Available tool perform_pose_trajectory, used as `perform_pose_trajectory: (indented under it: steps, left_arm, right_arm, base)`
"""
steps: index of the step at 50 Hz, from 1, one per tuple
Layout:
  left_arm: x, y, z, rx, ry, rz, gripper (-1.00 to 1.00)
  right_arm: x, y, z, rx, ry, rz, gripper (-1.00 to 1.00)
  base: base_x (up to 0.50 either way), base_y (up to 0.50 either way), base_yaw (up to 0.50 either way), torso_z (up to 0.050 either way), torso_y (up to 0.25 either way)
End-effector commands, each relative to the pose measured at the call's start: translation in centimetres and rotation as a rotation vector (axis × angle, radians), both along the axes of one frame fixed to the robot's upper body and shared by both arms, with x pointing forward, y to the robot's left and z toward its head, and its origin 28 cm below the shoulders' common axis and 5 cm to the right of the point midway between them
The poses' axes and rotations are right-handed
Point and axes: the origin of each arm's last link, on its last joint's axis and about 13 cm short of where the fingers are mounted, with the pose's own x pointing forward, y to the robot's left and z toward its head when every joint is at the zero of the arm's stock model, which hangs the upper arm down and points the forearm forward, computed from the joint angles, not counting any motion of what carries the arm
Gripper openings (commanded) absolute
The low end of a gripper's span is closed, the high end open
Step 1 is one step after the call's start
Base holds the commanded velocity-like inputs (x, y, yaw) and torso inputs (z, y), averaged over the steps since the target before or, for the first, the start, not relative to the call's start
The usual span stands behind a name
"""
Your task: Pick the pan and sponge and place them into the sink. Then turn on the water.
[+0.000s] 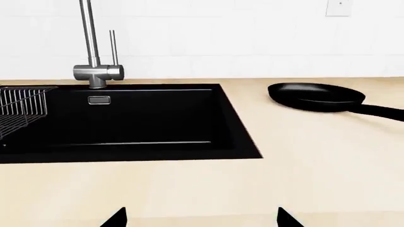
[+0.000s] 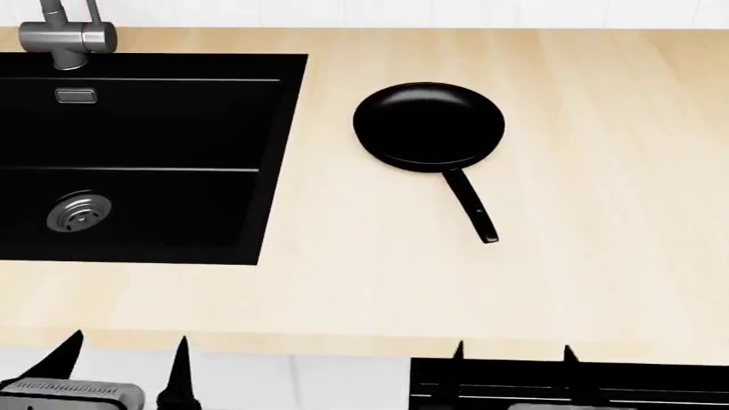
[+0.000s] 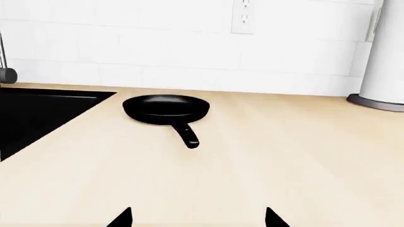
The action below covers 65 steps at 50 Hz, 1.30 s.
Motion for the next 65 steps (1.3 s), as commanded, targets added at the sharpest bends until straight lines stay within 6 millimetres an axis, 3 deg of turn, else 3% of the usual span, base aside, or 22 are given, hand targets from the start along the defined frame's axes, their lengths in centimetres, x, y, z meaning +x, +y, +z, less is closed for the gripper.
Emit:
perform_pose_trajectory:
  steps: [1,2,7,18,38,65]
  left_arm:
    - [1.4,0.8,4.6,0.012,-0.018,-0.056,1.0]
    - [2.3,1.1,4.8,0.01,-0.002,-0.045,1.0]
    - [3.2,2.0,6.5,0.019,0.018,-0.069,1.0]
    - [4.6,3.4,8.5,0.044,0.053,-0.032,1.0]
    - [3.4,4.1,7.6,0.058,0.084,0.0,1.0]
    - [3.5,4.1,7.0,0.046,0.09,0.002,1.0]
  right_arm:
    - [0.7,-1.7,5.9,-0.1,-0.046,-0.002,1.0]
    - [0.9,-2.2,6.7,-0.095,-0.06,-0.005,1.0]
    - [1.6,-3.7,8.4,-0.132,-0.04,-0.009,1.0]
    - [2.8,-6.3,10.7,-0.123,-0.012,-0.009,1.0]
    - [1.4,-6.5,10.1,-0.067,0.018,0.049,1.0]
    - [1.4,-6.3,9.3,-0.077,0.085,0.069,1.0]
  base:
    - [0.0,0.0,0.0,0.0,0.0]
    - [0.0,0.0,0.0,0.0,0.0]
    - [0.0,0.0,0.0,0.0,0.0]
    - [0.0,0.0,0.0,0.0,0.0]
    - [0.01,0.0,0.0,0.0,0.0]
    - [0.49,0.0,0.0,0.0,0.0]
